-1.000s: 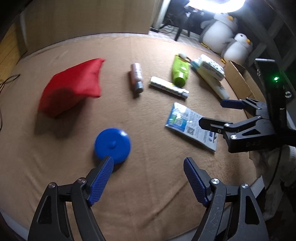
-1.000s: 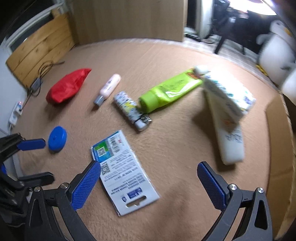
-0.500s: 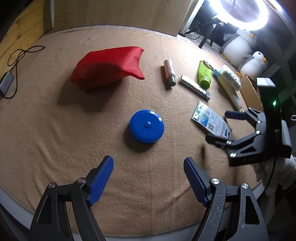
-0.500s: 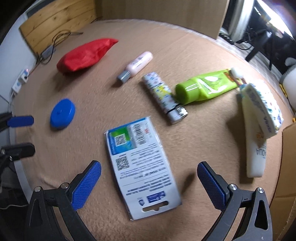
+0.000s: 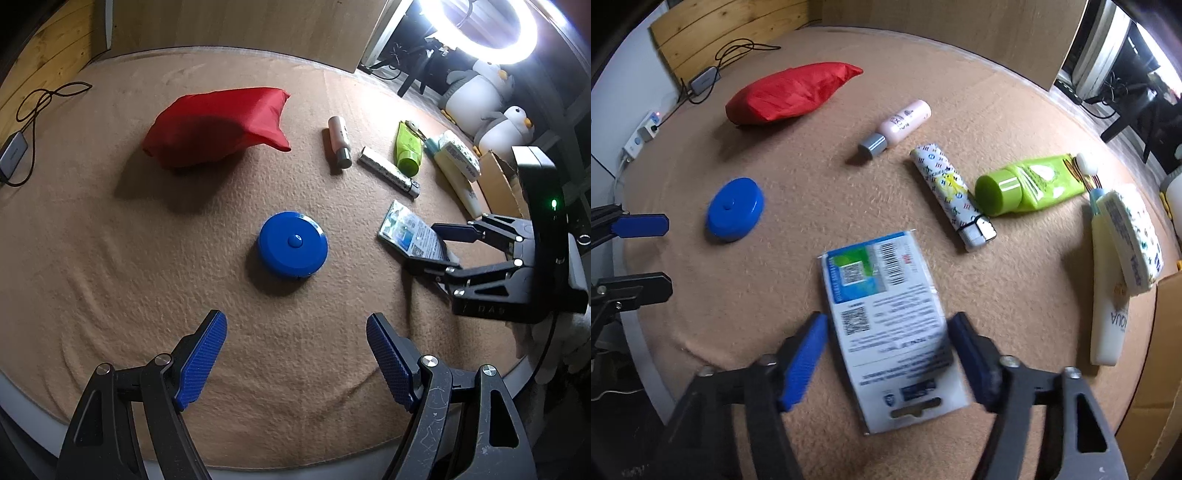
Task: Organize objects
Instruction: 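Grasp the white-and-blue card package with the right gripper, then lift and carry the card package over the cardboard box, right gripper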
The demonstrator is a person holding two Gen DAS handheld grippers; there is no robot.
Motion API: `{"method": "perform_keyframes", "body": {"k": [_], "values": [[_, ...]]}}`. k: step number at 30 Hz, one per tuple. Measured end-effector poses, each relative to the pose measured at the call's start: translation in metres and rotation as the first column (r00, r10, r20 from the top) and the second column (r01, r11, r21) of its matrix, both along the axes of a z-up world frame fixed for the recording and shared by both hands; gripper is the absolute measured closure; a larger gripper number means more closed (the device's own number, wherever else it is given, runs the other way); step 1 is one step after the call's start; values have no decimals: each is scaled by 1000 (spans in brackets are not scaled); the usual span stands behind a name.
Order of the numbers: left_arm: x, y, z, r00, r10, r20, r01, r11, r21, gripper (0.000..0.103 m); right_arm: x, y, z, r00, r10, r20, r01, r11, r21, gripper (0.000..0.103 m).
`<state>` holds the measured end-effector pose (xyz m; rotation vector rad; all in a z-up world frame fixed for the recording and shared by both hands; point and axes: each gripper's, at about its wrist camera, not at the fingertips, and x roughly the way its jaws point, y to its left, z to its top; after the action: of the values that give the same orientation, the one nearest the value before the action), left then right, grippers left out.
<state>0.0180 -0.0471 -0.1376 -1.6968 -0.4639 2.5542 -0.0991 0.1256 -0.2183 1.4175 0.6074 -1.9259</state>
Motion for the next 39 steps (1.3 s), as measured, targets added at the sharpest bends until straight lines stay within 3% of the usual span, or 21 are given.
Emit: {"method": "perform_keyframes", "body": {"k": [4, 7, 14, 17, 25, 32, 39], "values": [[1, 0, 1, 1000, 1, -3, -1, 1000, -1, 22, -8, 7, 1, 1000, -12, 27, 12, 999, -29, 45], [1, -1, 0, 1000, 7, 1, -7, 1000, 1, 22, -12, 10, 0, 999, -14, 41, 15, 1000, -26, 39], [1, -2, -1, 1000, 11, 4, -11, 1000, 1, 22, -13, 5, 0, 999, 1, 46, -1, 1000, -2, 40], [2, -3, -1, 1000, 13, 3, -13, 1000, 2, 22, -13, 5, 0, 999, -13, 40, 13, 1000, 1, 47], [-1, 2, 1, 1000, 4, -2, -4, 1000, -9, 22, -10, 23, 7, 991, -118, 67, 123, 990, -63, 48], [-11, 19, 0, 1000, -31, 4, 31, 999, -22, 22, -8, 58, 29, 969, -241, 51, 246, 958, -145, 48], [-25, 46, 1, 996, -84, 6, 84, 996, -28, 22, -9, 121, 65, 912, -409, 8, 400, 886, -235, 48]]}}
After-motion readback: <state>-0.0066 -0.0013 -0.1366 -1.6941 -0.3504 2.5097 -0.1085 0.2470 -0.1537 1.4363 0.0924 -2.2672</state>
